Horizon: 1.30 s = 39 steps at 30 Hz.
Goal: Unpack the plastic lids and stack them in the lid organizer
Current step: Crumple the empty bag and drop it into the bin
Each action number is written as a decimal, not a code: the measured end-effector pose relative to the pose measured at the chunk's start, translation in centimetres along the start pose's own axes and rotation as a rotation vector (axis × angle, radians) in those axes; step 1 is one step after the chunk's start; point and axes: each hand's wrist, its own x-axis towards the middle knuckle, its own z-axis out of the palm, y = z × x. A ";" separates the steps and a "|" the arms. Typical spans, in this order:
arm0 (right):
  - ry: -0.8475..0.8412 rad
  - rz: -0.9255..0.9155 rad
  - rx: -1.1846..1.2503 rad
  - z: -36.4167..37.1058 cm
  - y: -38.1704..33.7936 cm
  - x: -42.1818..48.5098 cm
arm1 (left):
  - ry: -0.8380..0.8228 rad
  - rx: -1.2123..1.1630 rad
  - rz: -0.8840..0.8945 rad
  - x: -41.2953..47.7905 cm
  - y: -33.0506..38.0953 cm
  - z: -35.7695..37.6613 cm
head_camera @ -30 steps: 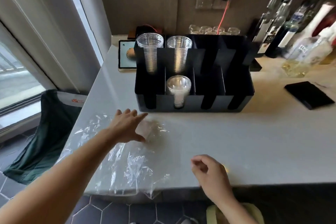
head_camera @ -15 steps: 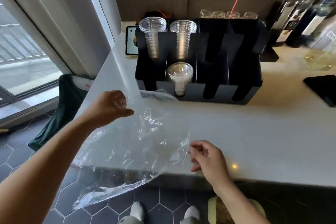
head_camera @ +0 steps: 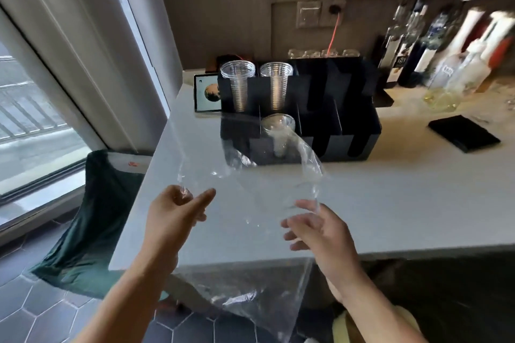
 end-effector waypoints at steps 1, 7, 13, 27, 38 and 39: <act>0.079 -0.030 -0.002 0.5 -0.6 -0.3 | -0.058 -0.046 -0.011 -0.5 -0.2 -0.7; 0.075 -0.026 -0.091 0.2 -3.3 -3.4 | -0.227 -0.287 0.024 -1.9 -1.0 -3.9; 0.068 -0.137 -0.073 -0.8 -7.3 -4.3 | -0.264 -0.278 0.074 -3.1 -0.4 -3.9; -0.012 0.068 0.196 -8.3 -5.1 -4.6 | -0.614 -0.318 -0.003 -3.0 0.2 -0.8; 0.023 0.265 0.469 -16.4 -1.8 -5.0 | -0.602 -0.538 -0.458 -2.8 -1.4 6.7; 0.029 0.274 0.391 -16.8 -1.7 -5.0 | -0.626 -0.504 -0.452 -2.8 -1.3 7.2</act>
